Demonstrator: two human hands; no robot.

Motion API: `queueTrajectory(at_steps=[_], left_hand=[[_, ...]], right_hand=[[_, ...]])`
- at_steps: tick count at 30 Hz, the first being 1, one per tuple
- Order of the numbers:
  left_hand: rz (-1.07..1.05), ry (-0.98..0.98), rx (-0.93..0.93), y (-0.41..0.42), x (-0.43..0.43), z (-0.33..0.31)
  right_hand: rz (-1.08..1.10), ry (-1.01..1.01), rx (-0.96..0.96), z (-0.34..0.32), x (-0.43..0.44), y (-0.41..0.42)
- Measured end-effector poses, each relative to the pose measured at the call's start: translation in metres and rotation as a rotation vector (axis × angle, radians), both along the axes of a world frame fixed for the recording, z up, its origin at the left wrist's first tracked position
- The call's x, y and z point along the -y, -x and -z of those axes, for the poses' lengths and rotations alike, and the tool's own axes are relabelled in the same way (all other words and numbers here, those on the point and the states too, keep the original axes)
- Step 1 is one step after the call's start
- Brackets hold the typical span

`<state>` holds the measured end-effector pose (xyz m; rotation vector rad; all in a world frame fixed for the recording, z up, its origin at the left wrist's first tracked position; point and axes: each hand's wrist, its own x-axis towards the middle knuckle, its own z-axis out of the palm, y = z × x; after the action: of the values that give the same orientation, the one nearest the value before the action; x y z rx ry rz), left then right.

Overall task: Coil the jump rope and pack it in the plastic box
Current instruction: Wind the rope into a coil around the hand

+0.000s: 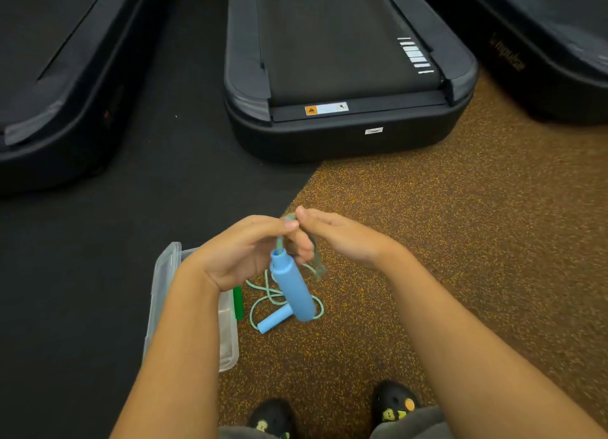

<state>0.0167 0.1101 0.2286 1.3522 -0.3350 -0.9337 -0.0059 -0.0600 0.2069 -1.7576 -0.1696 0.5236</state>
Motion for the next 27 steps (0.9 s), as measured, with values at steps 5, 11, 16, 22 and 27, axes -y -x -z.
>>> queueTrajectory(at_steps=[5, 11, 16, 22, 27], left_hand=[[0.127, 0.095, -0.159, 0.001, -0.010, 0.000], [0.100, -0.003, -0.197, 0.006, 0.003, 0.004], [-0.184, 0.207, -0.243, 0.005, 0.005, 0.005], [-0.443, 0.692, -0.420, -0.019, -0.018, 0.020], [-0.749, 0.495, -0.272, -0.028, -0.016, 0.033]], right_hand=[[0.068, -0.022, 0.004, 0.007, 0.005, -0.003], [-0.003, -0.006, 0.082, -0.002, 0.000, -0.007], [0.034, 0.015, 0.039, 0.008, -0.002, -0.006], [0.033, 0.213, -0.016, 0.022, 0.008, -0.001], [-0.121, 0.435, 0.079, 0.002, 0.002, -0.001]])
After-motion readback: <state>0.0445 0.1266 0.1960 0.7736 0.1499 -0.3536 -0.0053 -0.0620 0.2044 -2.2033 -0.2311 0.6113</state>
